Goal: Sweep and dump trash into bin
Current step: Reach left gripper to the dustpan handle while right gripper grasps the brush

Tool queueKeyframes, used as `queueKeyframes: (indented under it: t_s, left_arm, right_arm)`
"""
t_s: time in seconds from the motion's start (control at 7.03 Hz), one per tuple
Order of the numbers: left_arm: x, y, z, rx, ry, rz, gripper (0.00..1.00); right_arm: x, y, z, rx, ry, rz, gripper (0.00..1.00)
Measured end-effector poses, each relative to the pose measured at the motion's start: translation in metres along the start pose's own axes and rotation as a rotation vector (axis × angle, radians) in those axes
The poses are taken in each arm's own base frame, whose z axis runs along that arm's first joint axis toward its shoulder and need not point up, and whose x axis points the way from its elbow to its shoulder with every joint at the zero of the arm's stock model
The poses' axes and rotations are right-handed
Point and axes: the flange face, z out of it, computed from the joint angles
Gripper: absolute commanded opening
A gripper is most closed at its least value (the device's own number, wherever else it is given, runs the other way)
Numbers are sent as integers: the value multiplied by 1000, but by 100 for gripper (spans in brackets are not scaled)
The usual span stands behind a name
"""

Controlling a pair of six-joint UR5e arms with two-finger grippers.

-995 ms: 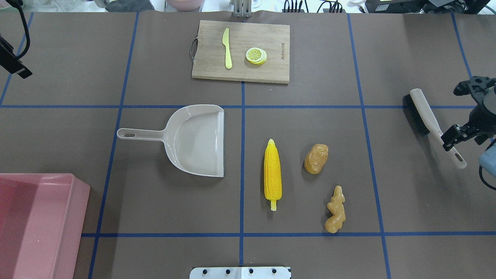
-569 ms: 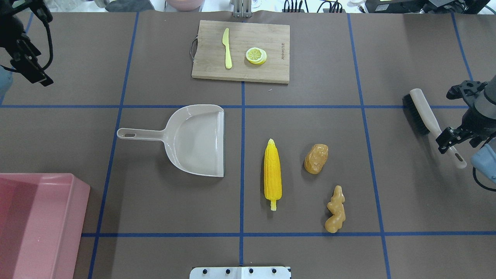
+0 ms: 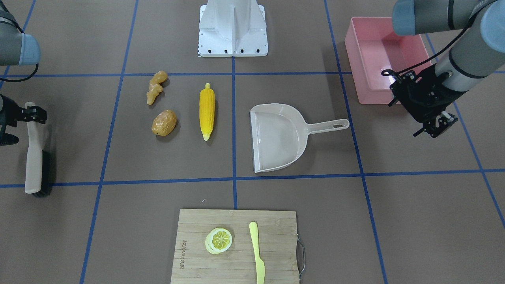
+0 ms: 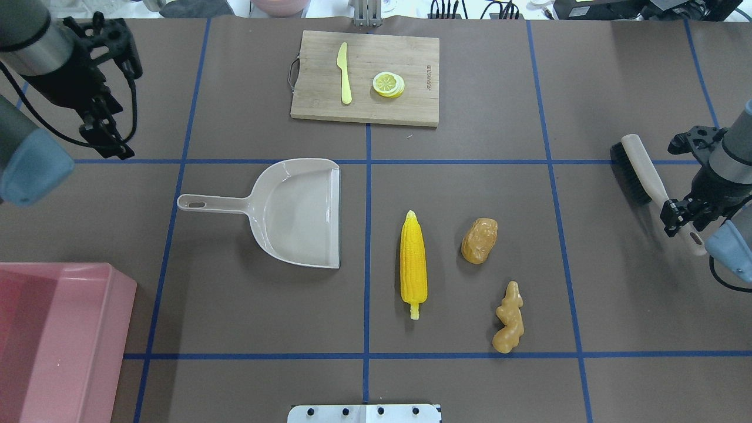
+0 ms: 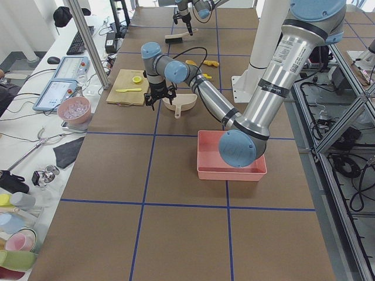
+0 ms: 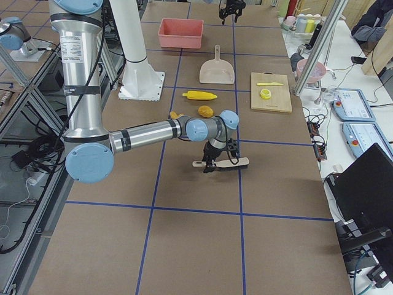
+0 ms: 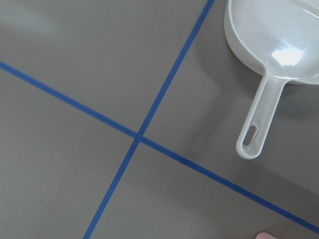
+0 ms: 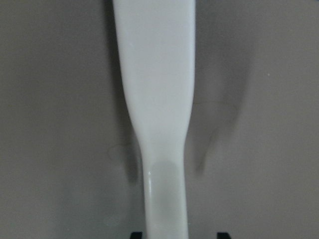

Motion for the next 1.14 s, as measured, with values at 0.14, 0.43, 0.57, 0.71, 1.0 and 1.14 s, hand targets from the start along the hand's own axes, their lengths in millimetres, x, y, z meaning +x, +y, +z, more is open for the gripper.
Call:
queueKeyframes:
  t_s: [0.14, 0.43, 0.57, 0.71, 1.0, 1.14]
  left_arm:
    - [14, -18, 26, 12, -13, 63, 98]
    - [44, -45, 60, 19, 1, 147, 98]
    - [55, -53, 67, 18, 5, 173, 98]
    - [65, -60, 74, 17, 12, 198, 98]
    - [90, -73, 93, 2, 28, 253, 98]
    - [99, -77, 103, -13, 27, 270, 98]
  right_arm:
    - [0, 0, 0, -1, 0, -1, 0]
    - [0, 0, 0, 0, 0, -7, 0]
    - [-2, -1, -2, 5, -1, -11, 0]
    - [-6, -2, -7, 13, -5, -14, 0]
    - [-11, -6, -27, 27, -8, 1, 0]
    - [-9, -11, -40, 38, -5, 18, 0]
